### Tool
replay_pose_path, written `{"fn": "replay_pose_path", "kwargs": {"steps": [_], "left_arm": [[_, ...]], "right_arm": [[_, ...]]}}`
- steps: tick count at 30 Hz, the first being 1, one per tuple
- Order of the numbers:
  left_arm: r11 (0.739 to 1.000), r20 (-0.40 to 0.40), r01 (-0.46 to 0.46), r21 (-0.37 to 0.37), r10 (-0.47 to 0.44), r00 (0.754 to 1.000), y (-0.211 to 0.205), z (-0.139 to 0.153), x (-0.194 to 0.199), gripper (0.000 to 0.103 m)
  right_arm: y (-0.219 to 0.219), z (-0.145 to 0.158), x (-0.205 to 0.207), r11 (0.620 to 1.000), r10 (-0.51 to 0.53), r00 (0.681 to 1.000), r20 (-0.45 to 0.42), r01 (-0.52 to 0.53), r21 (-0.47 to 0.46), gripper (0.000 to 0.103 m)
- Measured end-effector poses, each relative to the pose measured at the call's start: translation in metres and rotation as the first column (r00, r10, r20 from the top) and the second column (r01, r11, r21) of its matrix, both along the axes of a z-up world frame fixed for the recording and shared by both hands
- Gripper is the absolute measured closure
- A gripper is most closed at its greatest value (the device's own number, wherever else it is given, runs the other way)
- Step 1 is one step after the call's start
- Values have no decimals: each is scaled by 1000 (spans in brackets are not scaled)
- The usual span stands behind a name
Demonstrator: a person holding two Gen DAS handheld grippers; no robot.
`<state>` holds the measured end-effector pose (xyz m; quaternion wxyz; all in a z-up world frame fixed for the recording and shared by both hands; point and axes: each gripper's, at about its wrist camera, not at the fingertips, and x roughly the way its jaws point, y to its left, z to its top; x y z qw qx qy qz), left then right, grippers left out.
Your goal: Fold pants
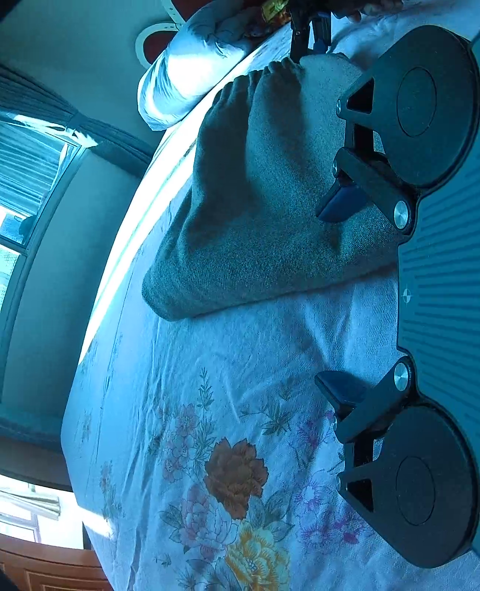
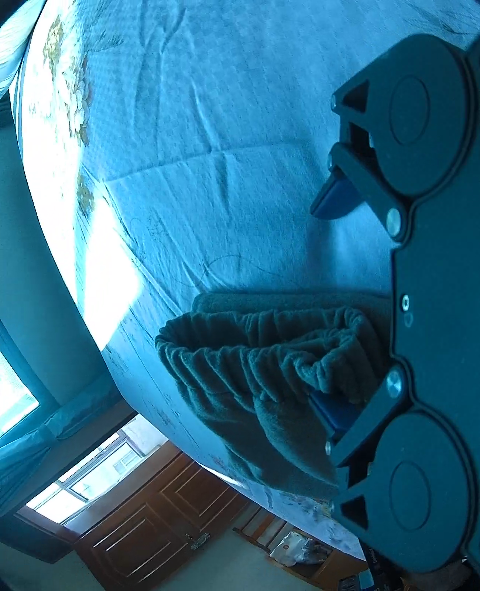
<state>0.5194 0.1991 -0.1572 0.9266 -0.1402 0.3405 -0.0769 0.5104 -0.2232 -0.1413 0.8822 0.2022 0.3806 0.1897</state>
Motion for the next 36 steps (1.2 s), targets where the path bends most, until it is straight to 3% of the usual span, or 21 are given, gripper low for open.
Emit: {"fn": "replay_pose_path", "kwargs": {"steps": [5,9,13,16,30,36], "left_arm": [[1000,3,-28,9,28,1000,3,8,-6,11],[996,49,-59,65,56,997,11,21,-17,10],[991,69,-116,60,112,991,17,25,-37,10],[982,77,-132,136,123,989,8,25,-56,9],[973,107,-156,171,139,985,-27,53,-246,0],[965,92,-167,200,151,984,-45,62,-331,0]], "right_arm": [[1,9,0,1000,-23,999,-26,23,4,8],[5,34,-18,999,-16,997,74,19,-39,8],[7,43,-42,999,-10,990,140,16,-41,9],[17,48,-62,993,3,985,172,18,-120,9],[9,62,-250,984,-10,991,131,33,-176,6],[16,53,-338,968,2,993,114,27,-251,6]]}}
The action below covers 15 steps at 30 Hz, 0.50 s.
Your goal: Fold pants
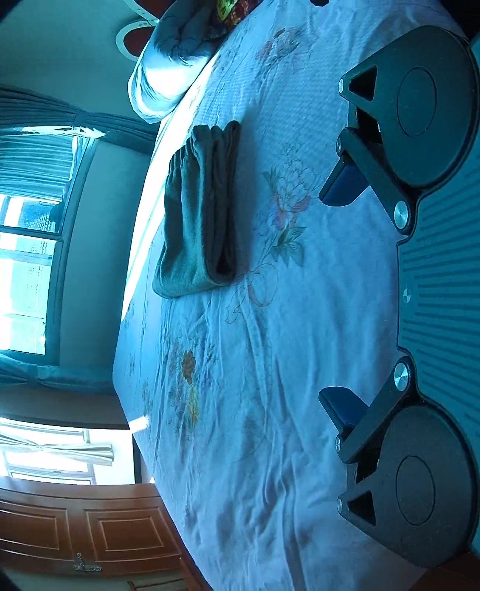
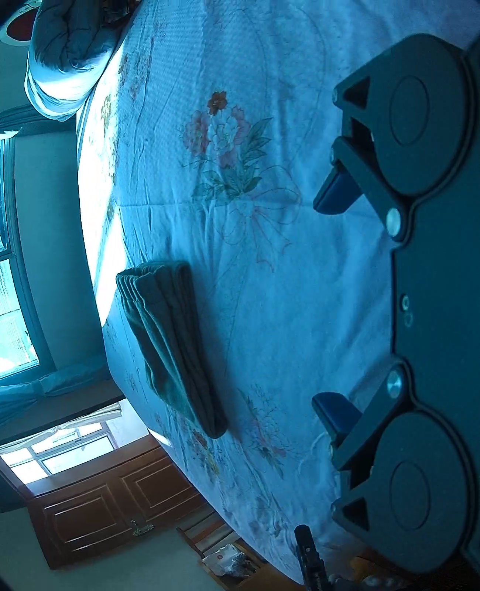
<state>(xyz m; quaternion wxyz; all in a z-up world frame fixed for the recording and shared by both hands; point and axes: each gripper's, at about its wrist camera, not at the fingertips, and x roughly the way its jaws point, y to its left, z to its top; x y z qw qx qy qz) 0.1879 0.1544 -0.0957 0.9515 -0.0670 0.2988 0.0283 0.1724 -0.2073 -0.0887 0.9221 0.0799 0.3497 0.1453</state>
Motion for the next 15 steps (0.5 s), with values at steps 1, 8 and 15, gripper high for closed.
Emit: {"fn": "replay_pose_path", "kwargs": {"steps": [1,8,15], "left_arm": [[1000,-2,-13,0,13,1000,-2,2,-13,0],[999,-6,-41,-3,41,999,-15,5,-67,0],[999,77,-23,22,21,997,-48,35,-96,0]], "right_arm": [[1,-2,-12,1000,1,1000,0,-1,-19,6],[-7,-3,-72,999,-19,999,26,21,-45,6],[8,17,-103,991,-9,994,113,23,-129,6]]}}
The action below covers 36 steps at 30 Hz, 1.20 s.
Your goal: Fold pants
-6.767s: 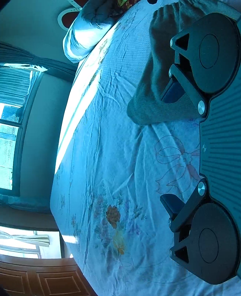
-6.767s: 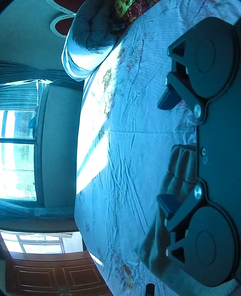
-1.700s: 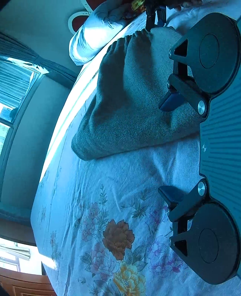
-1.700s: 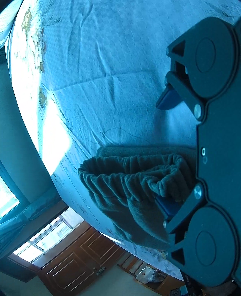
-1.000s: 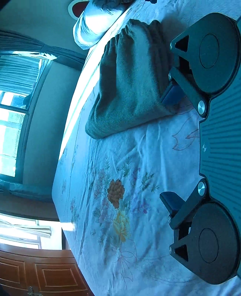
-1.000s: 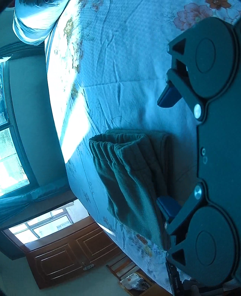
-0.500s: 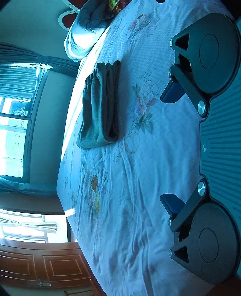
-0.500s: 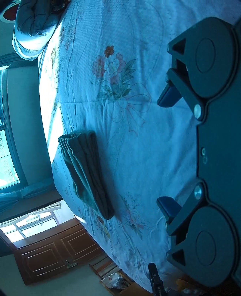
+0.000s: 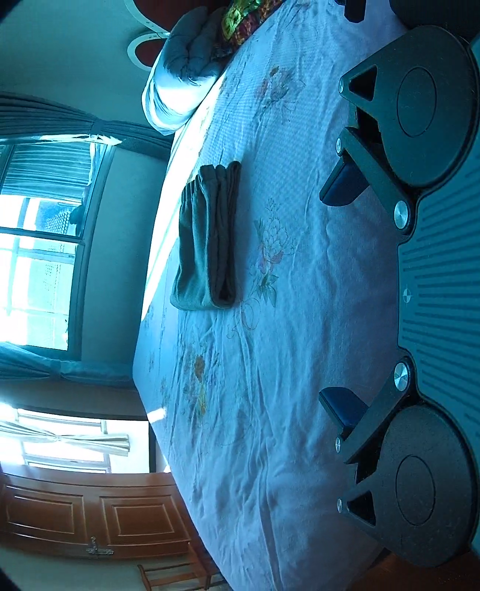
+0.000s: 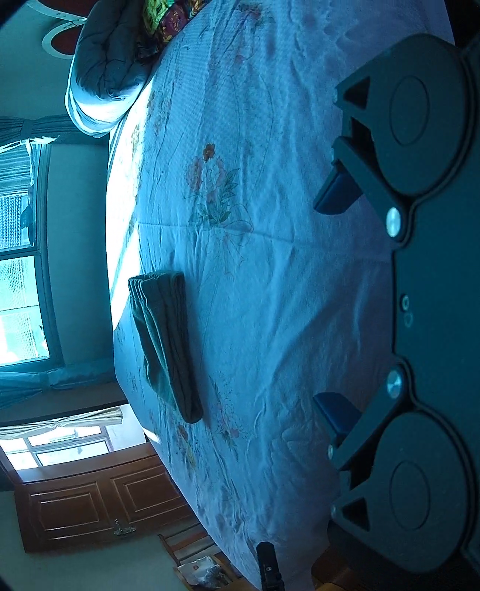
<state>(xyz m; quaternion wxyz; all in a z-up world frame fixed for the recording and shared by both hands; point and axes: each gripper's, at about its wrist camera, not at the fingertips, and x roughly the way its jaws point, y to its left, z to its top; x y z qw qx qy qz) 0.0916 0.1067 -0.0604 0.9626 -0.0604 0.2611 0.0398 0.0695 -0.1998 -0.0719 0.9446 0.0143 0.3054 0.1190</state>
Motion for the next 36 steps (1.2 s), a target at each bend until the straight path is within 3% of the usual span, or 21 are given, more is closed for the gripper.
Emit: {"fn": "replay_pose_path", "kwargs": {"steps": [2,10,14,22,29,36], "left_arm": [[1000,25,11,15,-12,1000,-9,12,-9,0],[998,141,17,61,-25,990,-29,60,-56,0],[999,185,24,48,-32,982,-32,82,-75,0],[998,280,-24,61,6,960,-42,126,-98,0],[998,282,-6,63,-12,959,-50,156,-101,0],[999,253,42,8,-42,967,-50,141,-97,0]], "right_arm": [[5,9,-7,999,16,999,28,-15,-32,6],[6,50,-50,999,24,992,122,-28,32,6],[12,74,-76,997,18,985,174,-30,67,6],[37,130,-107,997,44,946,321,-63,49,6],[54,150,-98,998,64,939,338,-67,-3,6],[59,142,-99,997,76,940,332,-80,-4,6]]}}
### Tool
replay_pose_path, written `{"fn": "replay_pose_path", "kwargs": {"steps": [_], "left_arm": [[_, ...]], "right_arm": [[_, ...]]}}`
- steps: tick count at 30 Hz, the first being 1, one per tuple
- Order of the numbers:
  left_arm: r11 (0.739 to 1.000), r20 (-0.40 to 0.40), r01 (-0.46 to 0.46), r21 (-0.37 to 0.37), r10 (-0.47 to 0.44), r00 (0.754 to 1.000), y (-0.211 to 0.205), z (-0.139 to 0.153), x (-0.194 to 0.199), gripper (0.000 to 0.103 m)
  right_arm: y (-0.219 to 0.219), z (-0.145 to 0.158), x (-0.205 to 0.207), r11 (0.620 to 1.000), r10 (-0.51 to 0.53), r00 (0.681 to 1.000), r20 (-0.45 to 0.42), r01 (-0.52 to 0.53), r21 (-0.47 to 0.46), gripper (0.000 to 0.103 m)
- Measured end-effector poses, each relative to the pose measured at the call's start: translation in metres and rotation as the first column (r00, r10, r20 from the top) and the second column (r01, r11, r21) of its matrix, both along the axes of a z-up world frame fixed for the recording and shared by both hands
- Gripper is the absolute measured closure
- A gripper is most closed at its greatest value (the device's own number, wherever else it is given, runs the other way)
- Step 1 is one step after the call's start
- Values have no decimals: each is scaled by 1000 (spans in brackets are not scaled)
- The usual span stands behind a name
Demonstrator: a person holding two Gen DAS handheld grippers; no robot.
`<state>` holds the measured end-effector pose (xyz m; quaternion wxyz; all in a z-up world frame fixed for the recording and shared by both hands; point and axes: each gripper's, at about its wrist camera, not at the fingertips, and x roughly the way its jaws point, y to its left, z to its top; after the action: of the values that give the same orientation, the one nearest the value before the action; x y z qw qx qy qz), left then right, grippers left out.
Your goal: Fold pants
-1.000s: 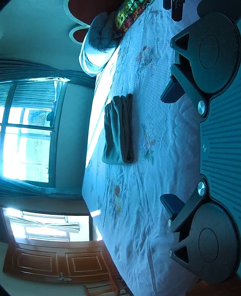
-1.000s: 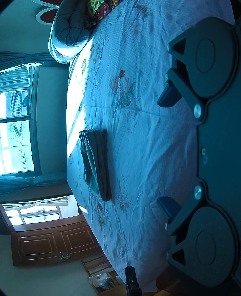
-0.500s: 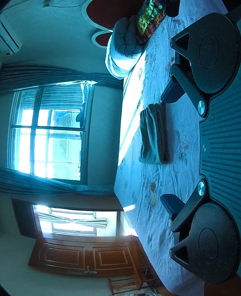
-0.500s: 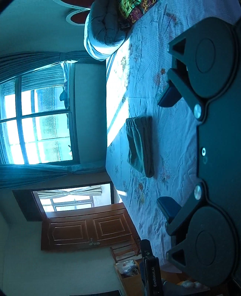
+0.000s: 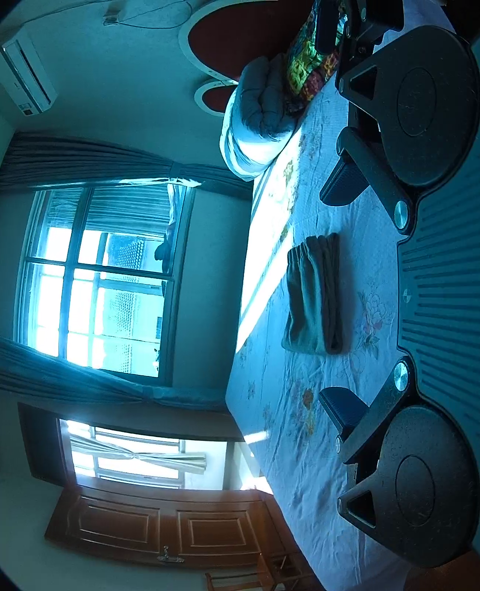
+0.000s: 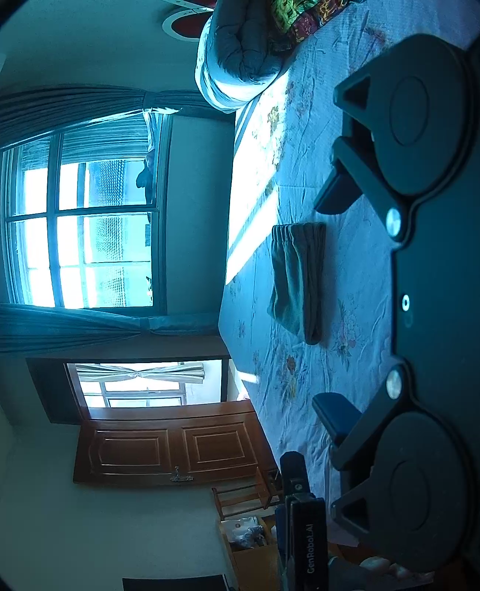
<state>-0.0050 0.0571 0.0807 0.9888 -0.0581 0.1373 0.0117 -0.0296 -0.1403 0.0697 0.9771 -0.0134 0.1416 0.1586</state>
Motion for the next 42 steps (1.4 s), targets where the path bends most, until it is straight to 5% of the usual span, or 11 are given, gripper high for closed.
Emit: {"fn": "replay_pose_path", "kwargs": {"steps": [42], "left_arm": [[997,12,70,27,-70,997,-10,-6,-4,0]], "right_arm": [[-4,4,-7,1000,-26,999,26,26,3,6]]}}
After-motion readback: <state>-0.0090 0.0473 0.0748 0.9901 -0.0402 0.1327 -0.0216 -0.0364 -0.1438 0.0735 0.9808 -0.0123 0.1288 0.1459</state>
